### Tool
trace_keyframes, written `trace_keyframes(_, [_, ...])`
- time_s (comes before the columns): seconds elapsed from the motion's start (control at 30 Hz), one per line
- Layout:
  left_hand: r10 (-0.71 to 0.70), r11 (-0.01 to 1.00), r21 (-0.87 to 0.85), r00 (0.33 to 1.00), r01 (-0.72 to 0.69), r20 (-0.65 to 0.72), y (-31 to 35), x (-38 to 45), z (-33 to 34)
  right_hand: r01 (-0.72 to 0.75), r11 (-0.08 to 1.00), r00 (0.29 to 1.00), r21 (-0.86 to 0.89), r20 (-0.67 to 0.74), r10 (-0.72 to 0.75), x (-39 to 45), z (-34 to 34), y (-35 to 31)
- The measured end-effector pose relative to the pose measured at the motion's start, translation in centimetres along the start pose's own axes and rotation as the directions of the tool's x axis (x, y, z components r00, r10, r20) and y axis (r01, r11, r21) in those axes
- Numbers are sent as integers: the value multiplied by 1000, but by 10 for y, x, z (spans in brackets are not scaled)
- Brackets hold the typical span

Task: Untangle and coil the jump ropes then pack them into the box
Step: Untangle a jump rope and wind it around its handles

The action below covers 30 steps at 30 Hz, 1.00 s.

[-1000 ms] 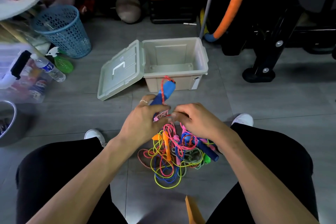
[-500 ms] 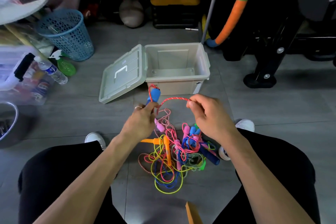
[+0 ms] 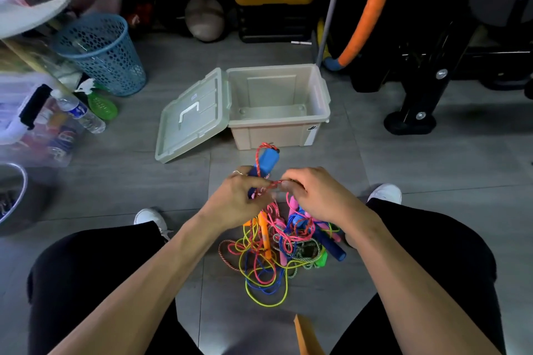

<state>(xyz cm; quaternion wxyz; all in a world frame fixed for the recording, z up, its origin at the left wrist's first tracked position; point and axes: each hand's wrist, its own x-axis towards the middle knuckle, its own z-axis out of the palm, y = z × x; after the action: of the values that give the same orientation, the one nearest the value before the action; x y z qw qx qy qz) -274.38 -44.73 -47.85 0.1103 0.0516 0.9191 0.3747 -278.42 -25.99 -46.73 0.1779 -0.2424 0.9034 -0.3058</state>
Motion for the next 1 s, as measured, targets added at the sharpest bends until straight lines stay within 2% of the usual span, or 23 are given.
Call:
trace_keyframes(0.1, [-80,995,51,995,83,-58,-1,3,2,-14,1000,1000,23,-6,14,-2,-1,-2])
trace_keyframes(0.23, [-280,939,146,938,312,-206,-16,11,-14,-200,978,960,-62,185,208,-7,-8,9])
trace_keyframes(0.3, [-336,905,178,905,387,-263,-24,14,-21,-253,962,937,-101,221,270,-8,-11,17])
trace_keyframes(0.37, [-375,862,234,877,449,-300,-29,16,-22,-243,966,949,-85,185,255,-7,-14,18])
trace_keyframes(0.43, [-420,832,281,874,478,-242,-32,17,-20,-118,993,993,10,21,118,-7,-17,9])
trace_keyframes(0.5, [-437,868,221,896,444,-81,-32,17,-16,37,993,986,114,-163,-18,-7,-20,-4])
trace_keyframes(0.53, [-419,894,173,908,414,-6,-30,17,-14,84,987,978,136,-203,-55,-6,-20,-6])
trace_keyframes(0.6, [-292,948,146,956,284,38,-22,14,-11,93,988,982,120,-175,-72,-3,-18,-3])
trace_keyframes(0.7, [-72,996,51,997,72,-6,-9,10,-11,69,995,996,74,-57,-64,-1,-10,2])
trace_keyframes(0.8, [88,996,14,992,-88,-90,-3,7,-8,94,992,995,81,-41,-91,-2,-3,-9])
trace_keyframes(0.93, [52,998,-16,972,-57,-228,-1,7,-13,33,992,999,124,-16,-32,-2,-2,-5])
trace_keyframes(1.0, [-52,994,-108,958,22,-281,-2,6,-23,-18,991,1000,130,22,16,-2,1,7])
